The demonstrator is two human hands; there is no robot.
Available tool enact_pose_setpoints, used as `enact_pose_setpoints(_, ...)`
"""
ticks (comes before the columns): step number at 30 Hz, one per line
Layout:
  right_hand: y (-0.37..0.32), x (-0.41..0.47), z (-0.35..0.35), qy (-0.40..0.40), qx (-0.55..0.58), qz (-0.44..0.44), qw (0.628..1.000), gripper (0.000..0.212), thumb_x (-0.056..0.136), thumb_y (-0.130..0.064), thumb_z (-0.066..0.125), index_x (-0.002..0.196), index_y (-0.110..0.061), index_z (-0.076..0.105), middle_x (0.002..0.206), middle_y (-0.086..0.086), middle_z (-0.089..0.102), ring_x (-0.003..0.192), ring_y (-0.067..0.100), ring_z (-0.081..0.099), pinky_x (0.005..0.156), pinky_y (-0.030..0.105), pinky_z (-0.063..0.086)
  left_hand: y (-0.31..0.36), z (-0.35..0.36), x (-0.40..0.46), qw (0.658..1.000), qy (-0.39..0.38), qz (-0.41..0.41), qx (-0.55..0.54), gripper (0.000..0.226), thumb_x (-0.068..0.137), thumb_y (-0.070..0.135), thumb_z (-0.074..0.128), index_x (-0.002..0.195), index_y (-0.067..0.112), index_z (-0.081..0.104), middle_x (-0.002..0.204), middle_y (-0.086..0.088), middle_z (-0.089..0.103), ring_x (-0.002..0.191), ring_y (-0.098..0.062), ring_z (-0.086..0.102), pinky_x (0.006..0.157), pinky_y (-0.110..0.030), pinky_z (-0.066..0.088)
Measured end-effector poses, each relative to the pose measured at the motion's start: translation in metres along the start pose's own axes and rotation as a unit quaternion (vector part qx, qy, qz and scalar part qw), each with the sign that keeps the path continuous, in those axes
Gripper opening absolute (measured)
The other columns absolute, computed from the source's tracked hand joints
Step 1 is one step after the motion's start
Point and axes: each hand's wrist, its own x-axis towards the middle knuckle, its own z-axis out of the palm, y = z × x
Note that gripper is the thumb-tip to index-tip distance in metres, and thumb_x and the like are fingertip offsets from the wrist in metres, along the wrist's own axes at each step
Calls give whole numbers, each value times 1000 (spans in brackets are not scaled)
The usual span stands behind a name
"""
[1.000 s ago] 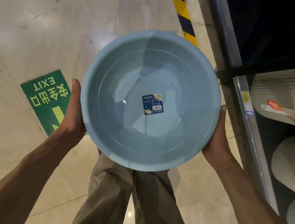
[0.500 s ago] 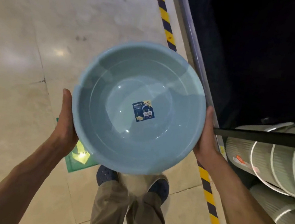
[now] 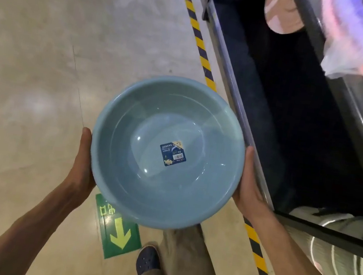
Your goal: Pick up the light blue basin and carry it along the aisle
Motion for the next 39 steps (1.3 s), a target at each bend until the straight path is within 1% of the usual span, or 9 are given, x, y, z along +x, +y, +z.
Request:
enact_pose_setpoints(3,-8,33,-8,24,21,26,999,73,88,-91,26,139,-50,59,133,-7,71,129,20,63,114,54,43,21,12,38,1000,-7,-11,28,75,98,75,18,127,30,70,120,-10,75,110,-35,71,98,-58,53)
enact_pose_setpoints(8,-29,80,-24,40,93,52,993,62,101,-76,23,136,-46,64,136,-9,69,132,13,61,118,49,40,60,53,108,995,-48,-36,85,75,99,73,17,121,29,74,111,-14,77,101,-38,73,95,-61,54)
enact_pose_setpoints(13,-44,111,-55,85,86,86,989,70,89,-91,16,133,-58,60,135,-16,69,135,13,57,117,52,40,95,106,167,985,-94,-67,129,75,98,73,15,114,33,77,108,-12,77,100,-36,74,97,-65,52)
enact_pose_setpoints(15,-43,120,-65,97,136,83,983,73,89,-91,22,142,-53,55,141,-14,65,137,16,56,118,53,39,106,126,187,976,-127,-75,159,78,97,74,13,116,33,76,109,-13,77,102,-38,73,99,-68,50)
enact_pose_setpoints(18,-46,136,-77,171,203,91,960,67,93,-84,30,134,-46,65,134,-9,70,129,19,63,115,54,43,119,158,216,963,-168,-71,198,78,99,72,10,107,35,78,102,-13,77,95,-38,74,96,-68,51)
enact_pose_setpoints(21,-48,149,-90,226,215,105,944,74,88,-90,26,125,-45,72,127,-8,74,124,19,67,114,53,45,132,190,247,950,-217,-70,211,78,99,72,12,122,31,73,119,-22,71,109,-44,68,100,-69,48)
enact_pose_setpoints(23,-51,156,-96,245,231,99,936,76,90,-88,20,124,-45,72,125,-7,75,121,19,68,113,52,46,141,212,271,943,-237,-77,222,77,99,73,12,132,30,67,127,-13,71,117,-35,67,105,-65,46)
enact_pose_setpoints(32,-64,194,-92,317,344,46,883,73,100,-76,10,114,-48,76,128,-8,74,122,19,68,118,58,39,195,303,360,854,-355,-91,369,72,90,87,16,138,52,56,139,11,65,134,-24,56,110,-61,42)
enact_pose_setpoints(39,-51,223,-110,325,375,14,868,77,99,-78,7,136,-44,65,141,-5,67,134,22,60,118,60,36,198,370,398,814,-419,-66,396,71,97,77,7,129,50,65,134,10,68,129,-20,61,110,-59,43)
